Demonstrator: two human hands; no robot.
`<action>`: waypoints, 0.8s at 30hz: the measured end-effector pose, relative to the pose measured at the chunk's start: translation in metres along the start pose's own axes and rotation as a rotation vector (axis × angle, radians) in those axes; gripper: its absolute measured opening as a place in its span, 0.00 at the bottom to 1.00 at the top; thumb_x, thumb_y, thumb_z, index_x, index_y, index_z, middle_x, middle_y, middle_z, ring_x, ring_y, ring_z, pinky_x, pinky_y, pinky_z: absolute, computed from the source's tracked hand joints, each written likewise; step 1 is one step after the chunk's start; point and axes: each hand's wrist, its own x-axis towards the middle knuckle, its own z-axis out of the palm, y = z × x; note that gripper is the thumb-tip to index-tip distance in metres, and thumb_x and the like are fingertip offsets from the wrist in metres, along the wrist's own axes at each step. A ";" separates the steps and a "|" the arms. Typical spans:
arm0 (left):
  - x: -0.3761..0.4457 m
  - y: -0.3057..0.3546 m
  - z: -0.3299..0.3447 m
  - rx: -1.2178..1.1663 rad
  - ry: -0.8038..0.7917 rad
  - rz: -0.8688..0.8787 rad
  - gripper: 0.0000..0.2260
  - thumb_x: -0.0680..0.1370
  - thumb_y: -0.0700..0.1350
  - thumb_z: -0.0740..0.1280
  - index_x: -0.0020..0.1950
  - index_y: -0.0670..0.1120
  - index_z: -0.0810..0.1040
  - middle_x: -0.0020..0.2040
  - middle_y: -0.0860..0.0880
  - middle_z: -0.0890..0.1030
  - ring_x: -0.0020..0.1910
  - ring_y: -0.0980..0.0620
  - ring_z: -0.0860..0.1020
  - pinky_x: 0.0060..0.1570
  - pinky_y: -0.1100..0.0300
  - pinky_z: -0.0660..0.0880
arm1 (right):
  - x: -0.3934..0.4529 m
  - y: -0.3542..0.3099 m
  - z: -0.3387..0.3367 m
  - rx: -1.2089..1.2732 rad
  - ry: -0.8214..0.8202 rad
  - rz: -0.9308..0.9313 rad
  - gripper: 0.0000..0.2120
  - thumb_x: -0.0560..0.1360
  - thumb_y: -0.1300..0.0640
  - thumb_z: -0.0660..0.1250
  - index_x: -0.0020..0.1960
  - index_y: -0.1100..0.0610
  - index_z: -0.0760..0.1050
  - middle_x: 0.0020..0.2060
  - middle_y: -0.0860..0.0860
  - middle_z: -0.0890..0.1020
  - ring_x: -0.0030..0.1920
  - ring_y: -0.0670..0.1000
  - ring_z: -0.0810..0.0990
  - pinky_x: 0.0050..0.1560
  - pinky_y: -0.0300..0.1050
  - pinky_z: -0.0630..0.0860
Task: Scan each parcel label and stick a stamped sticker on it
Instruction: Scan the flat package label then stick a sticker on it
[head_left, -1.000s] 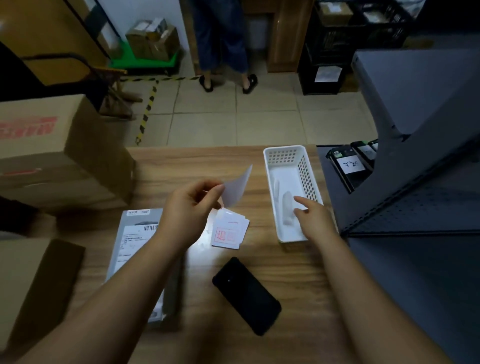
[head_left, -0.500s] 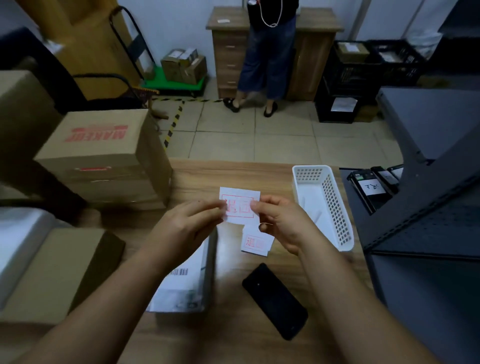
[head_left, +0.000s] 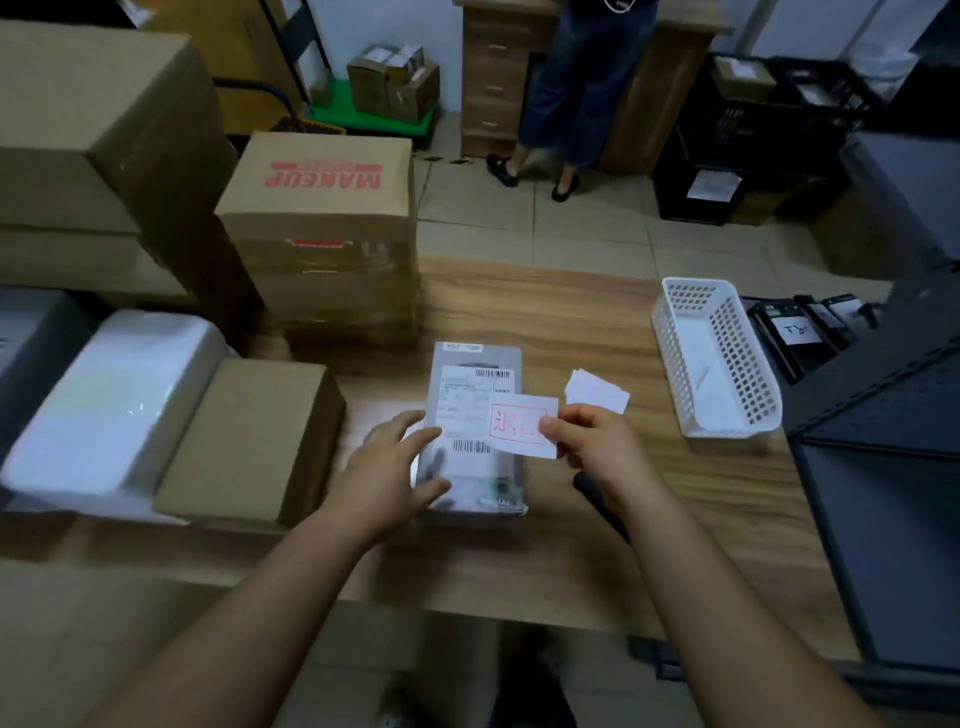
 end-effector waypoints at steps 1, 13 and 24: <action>-0.002 -0.003 0.008 0.038 -0.053 -0.027 0.29 0.75 0.56 0.71 0.74 0.53 0.68 0.77 0.51 0.61 0.74 0.48 0.62 0.71 0.52 0.63 | -0.006 0.006 0.006 -0.030 -0.007 0.012 0.02 0.75 0.60 0.72 0.47 0.59 0.81 0.34 0.52 0.82 0.30 0.46 0.74 0.29 0.34 0.68; -0.014 -0.037 0.025 -0.150 -0.069 -0.063 0.26 0.78 0.52 0.68 0.75 0.53 0.68 0.76 0.50 0.64 0.73 0.48 0.64 0.71 0.51 0.64 | -0.025 0.029 0.061 -0.229 0.038 0.050 0.04 0.75 0.59 0.72 0.49 0.58 0.81 0.44 0.53 0.85 0.44 0.52 0.82 0.49 0.48 0.80; -0.009 -0.035 0.024 -0.053 -0.126 -0.068 0.24 0.78 0.54 0.66 0.74 0.55 0.68 0.73 0.51 0.68 0.71 0.48 0.66 0.67 0.50 0.68 | -0.018 0.034 0.068 -0.925 0.194 -0.059 0.25 0.74 0.42 0.68 0.66 0.52 0.68 0.57 0.52 0.79 0.56 0.57 0.79 0.45 0.48 0.74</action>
